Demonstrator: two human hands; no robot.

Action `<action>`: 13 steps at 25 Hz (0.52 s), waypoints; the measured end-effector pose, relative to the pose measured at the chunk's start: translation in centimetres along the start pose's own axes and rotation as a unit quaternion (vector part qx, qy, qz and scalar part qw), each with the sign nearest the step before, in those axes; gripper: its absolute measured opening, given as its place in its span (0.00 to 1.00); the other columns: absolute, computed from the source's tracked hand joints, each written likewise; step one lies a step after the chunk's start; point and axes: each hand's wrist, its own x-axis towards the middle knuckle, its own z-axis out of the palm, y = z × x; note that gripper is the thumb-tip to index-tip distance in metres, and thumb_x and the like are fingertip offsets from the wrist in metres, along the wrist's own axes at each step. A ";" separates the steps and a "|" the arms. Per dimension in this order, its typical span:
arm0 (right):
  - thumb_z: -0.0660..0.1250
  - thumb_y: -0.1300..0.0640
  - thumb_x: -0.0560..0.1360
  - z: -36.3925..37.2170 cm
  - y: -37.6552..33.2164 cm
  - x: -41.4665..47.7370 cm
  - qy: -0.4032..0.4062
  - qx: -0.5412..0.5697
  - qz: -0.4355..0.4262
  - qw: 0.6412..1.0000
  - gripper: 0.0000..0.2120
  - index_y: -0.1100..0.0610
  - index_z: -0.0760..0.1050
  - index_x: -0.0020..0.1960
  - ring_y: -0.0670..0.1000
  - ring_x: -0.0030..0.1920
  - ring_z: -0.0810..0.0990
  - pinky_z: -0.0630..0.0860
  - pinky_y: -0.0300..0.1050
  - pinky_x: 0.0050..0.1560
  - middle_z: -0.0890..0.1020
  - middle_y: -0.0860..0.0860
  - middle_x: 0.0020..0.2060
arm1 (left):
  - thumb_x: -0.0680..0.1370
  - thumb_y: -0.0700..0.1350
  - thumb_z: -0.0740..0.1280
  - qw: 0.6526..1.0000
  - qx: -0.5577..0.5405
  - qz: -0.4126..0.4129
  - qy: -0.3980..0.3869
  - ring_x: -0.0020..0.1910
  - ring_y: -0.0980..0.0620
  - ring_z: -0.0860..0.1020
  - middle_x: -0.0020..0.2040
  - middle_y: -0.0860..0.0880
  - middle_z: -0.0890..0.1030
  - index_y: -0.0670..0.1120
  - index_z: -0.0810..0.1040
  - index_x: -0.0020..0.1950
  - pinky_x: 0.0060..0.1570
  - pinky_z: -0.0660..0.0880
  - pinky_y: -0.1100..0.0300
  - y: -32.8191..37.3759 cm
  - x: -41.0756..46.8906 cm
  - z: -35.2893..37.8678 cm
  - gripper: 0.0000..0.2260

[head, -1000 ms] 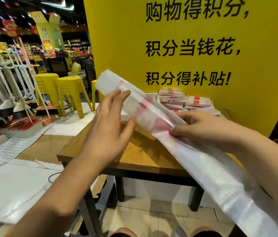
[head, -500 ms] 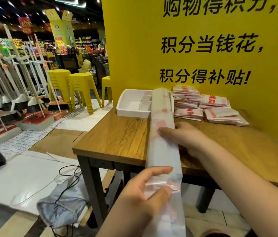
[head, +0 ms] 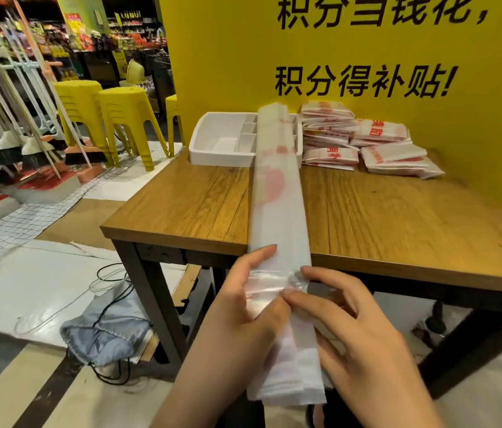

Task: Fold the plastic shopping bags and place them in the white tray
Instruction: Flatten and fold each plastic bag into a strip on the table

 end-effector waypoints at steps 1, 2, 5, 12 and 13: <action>0.75 0.59 0.72 0.2 0.1 0.0 0.006 0.009 -0.003 1.000 0.24 0.41 0.77 0.64 0.44 0.56 0.78 0.79 0.41 0.49 0.69 0.38 0.69 | 0.81 0.42 0.67 1.000 -0.004 0.004 -0.013 0.50 0.54 0.84 0.57 0.55 0.84 0.72 0.70 0.65 0.53 0.79 0.56 -0.2 -0.2 -0.1 0.24; 0.73 0.58 0.73 0.1 0.2 0.1 0.012 0.015 -0.008 1.000 0.21 0.42 0.78 0.63 0.44 0.57 0.78 0.78 0.41 0.50 0.71 0.39 0.67 | 0.81 0.43 0.67 0.999 -0.009 0.012 -0.028 0.54 0.55 0.83 0.59 0.56 0.83 0.72 0.68 0.66 0.56 0.78 0.54 -0.2 -0.5 -0.1 0.25; 0.70 0.57 0.76 -0.1 0.4 0.5 0.031 0.003 -0.021 0.999 0.14 0.44 0.80 0.60 0.42 0.59 0.78 0.77 0.40 0.52 0.75 0.39 0.63 | 0.80 0.52 0.68 0.996 -0.062 0.019 -0.054 0.61 0.60 0.79 0.63 0.61 0.80 0.71 0.68 0.68 0.60 0.74 0.59 -0.6 -0.8 -0.8 0.21; 0.67 0.54 0.76 -0.1 0.1 1.5 0.049 0.079 -0.013 0.996 0.09 0.46 0.81 0.55 0.42 0.60 0.79 0.76 0.37 0.54 0.78 0.38 0.58 | 0.81 0.30 0.60 0.997 -0.029 0.064 -0.017 0.55 0.50 0.83 0.58 0.54 0.83 0.60 0.83 0.57 0.45 0.82 0.55 -3.0 0.5 -4.4 0.25; 0.68 0.55 0.76 0.0 0.1 1.5 0.052 0.083 -0.012 0.995 0.09 0.47 0.81 0.55 0.43 0.60 0.79 0.76 0.38 0.55 0.78 0.39 0.57 | 0.81 0.29 0.61 0.992 0.021 0.123 -0.005 0.59 0.50 0.81 0.60 0.53 0.82 0.59 0.82 0.60 0.48 0.81 0.57 -3.4 -0.2 -4.8 0.25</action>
